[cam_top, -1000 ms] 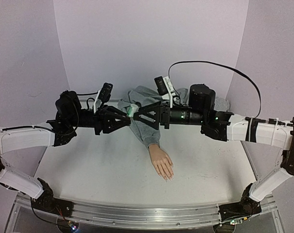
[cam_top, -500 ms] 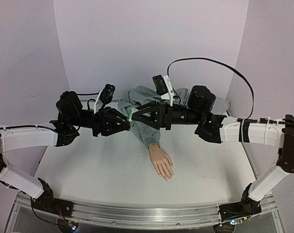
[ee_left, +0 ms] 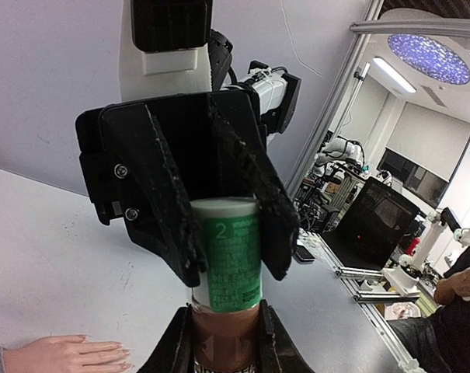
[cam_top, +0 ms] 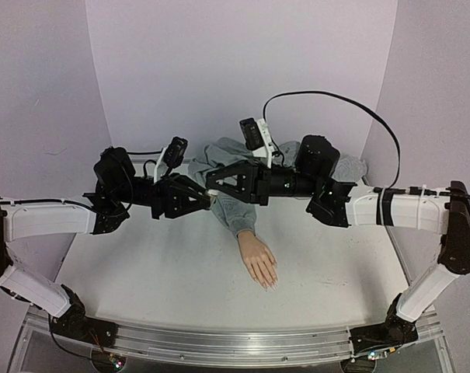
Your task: Paint the nails
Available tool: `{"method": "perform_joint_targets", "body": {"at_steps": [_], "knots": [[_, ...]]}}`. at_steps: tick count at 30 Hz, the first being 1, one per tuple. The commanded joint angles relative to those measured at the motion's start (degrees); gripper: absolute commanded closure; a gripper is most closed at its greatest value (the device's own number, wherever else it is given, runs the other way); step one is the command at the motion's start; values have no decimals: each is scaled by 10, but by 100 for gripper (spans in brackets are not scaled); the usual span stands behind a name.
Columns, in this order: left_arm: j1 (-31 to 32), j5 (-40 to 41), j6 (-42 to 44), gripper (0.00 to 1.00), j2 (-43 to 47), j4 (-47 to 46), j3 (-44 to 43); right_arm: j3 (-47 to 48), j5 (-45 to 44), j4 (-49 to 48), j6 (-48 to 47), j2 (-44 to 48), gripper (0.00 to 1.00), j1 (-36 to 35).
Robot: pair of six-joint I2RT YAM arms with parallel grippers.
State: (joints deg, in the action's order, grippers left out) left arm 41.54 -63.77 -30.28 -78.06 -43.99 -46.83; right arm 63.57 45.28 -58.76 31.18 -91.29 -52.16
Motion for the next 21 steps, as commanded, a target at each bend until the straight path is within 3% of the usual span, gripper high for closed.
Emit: {"method": "perform_joint_targets", "body": {"at_steps": [1, 5, 7, 9, 11, 13, 16, 21], "knots": [[3, 58, 39, 100, 12, -39, -11, 32, -24, -15, -7, -8, 88, -10], [3, 226, 105, 100, 47, -35, 35, 36, -88, 27, -29, -9, 100, -24], [3, 346, 143, 100, 66, -22, 58, 47, -166, 71, -42, -10, 100, -38], [6, 487, 186, 100, 80, 22, 67, 72, -338, 149, -54, -15, 100, -66], [11, 598, 231, 100, 82, 83, 54, 128, -625, 266, -11, -39, 100, -110], [13, 671, 263, 100, 73, 112, 49, 169, -755, 340, 46, -64, 100, -140], [15, 696, 285, 100, 60, 116, 52, 223, -806, 347, 63, -101, 100, -178], [16, 661, 280, 100, 61, 121, 70, 295, -748, 344, 63, -146, 97, -189]]}}
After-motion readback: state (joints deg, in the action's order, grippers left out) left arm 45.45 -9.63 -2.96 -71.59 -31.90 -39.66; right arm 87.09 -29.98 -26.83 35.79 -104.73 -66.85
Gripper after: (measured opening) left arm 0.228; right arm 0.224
